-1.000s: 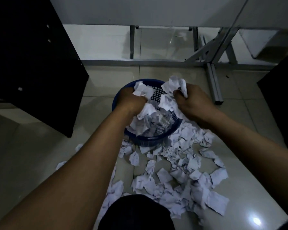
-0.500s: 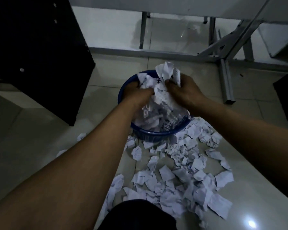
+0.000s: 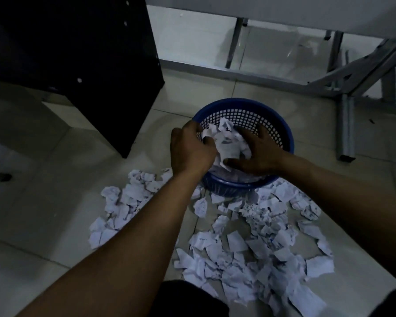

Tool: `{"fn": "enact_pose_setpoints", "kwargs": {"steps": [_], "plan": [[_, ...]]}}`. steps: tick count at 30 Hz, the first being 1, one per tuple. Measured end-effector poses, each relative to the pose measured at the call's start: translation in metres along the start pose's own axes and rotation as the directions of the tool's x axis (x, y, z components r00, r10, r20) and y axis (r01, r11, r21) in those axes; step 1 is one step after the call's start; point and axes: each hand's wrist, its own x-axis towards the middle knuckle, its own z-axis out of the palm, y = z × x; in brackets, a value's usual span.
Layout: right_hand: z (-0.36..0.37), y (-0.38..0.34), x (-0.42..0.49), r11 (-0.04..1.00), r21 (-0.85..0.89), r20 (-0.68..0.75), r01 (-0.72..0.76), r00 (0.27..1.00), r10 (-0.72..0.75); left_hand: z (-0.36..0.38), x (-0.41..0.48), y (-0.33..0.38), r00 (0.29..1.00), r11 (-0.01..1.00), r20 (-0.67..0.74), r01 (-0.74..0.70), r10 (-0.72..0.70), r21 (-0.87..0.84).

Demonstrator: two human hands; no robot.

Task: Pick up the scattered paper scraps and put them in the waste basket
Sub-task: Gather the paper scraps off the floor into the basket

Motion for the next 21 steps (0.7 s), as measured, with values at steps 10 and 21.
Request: {"fn": "enact_pose_setpoints", "kwargs": {"steps": [10, 21], "plan": [[0.036, 0.000, 0.025, 0.959, -0.274, 0.324, 0.064, 0.946, 0.030, 0.021, -0.031, -0.026, 0.995, 0.995, 0.050, 0.087, -0.089, 0.046], [0.000, 0.020, -0.012, 0.954, -0.066, -0.374, 0.293, 0.879, -0.296, 0.052, -0.056, -0.003, 0.925, 0.877, 0.045, -0.372, 0.376, 0.304]]}}
